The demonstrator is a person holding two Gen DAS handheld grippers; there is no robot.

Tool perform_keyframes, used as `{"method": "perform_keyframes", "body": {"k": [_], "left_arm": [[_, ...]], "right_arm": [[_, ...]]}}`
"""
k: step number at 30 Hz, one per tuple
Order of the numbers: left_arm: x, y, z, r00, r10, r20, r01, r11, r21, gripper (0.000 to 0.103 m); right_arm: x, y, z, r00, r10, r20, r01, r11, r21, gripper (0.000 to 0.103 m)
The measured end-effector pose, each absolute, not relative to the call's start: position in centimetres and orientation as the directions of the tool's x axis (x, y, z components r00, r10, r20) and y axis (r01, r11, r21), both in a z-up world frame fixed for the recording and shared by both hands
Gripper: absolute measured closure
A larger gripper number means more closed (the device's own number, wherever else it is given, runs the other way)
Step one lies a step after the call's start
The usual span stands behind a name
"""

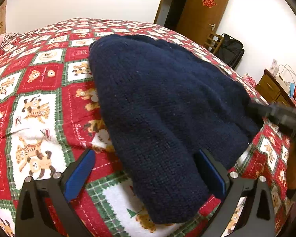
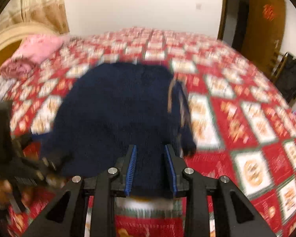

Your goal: Fold small clothes

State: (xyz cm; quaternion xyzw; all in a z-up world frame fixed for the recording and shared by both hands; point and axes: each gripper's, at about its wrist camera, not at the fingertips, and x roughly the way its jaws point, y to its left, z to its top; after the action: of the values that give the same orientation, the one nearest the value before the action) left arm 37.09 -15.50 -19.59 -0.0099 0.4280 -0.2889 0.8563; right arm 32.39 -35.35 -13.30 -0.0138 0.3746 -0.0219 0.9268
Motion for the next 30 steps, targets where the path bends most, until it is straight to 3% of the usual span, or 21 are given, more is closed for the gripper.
{"method": "perform_keyframes", "body": {"k": [1,2,11,13,16,19,23,27,30], "left_arm": [[37.1,-15.5,-19.6,0.467,-0.504,-0.727,0.486,0.833,-0.265,0.0],[37.0,-15.4,-19.5,0.467,-0.505,-0.726,0.486,0.832,-0.267,0.0],[36.4,-14.9,-19.3,0.483,-0.499,-0.72,0.466,0.842,-0.271,0.0],[36.2,-14.3,-19.2,0.5,-0.491,-0.714,0.447,0.852,-0.272,0.0],[36.2,-13.7,-19.3,0.495,-0.498,-0.712,0.427,0.853,-0.3,0.0],[36.3,-13.0,-19.4,0.493,-0.512,-0.703,0.409,0.85,-0.332,0.0],[36.3,-11.8,-19.1,0.523,-0.518,-0.677,0.368,0.854,-0.369,0.0],[36.4,-10.6,-19.1,0.546,-0.521,-0.656,0.322,0.854,-0.409,0.0],[36.2,-10.6,-19.1,0.553,-0.511,-0.658,0.313,0.859,-0.404,0.0]], "right_arm": [[33.2,-34.7,-12.6,0.728,-0.041,-0.684,0.013,0.999,-0.046,0.061],[34.2,-34.0,-12.1,0.73,-0.026,-0.683,-0.011,0.999,-0.05,0.06],[44.0,-28.4,-10.7,0.67,0.098,-0.736,-0.159,0.987,-0.014,0.06],[45.8,-26.9,-11.0,0.647,0.121,-0.753,-0.205,0.978,-0.019,0.073],[48.8,-24.8,-14.1,0.56,0.124,-0.819,-0.275,0.961,-0.042,0.081],[50.5,-23.7,-17.8,0.514,0.079,-0.854,-0.312,0.945,-0.1,0.082],[51.3,-23.7,-15.9,0.497,0.098,-0.862,-0.326,0.942,-0.081,0.081],[51.5,-23.4,-13.1,0.589,0.191,-0.786,-0.327,0.945,-0.016,0.081],[53.7,-21.6,-15.1,0.552,0.129,-0.824,-0.317,0.946,-0.065,0.081]]}}
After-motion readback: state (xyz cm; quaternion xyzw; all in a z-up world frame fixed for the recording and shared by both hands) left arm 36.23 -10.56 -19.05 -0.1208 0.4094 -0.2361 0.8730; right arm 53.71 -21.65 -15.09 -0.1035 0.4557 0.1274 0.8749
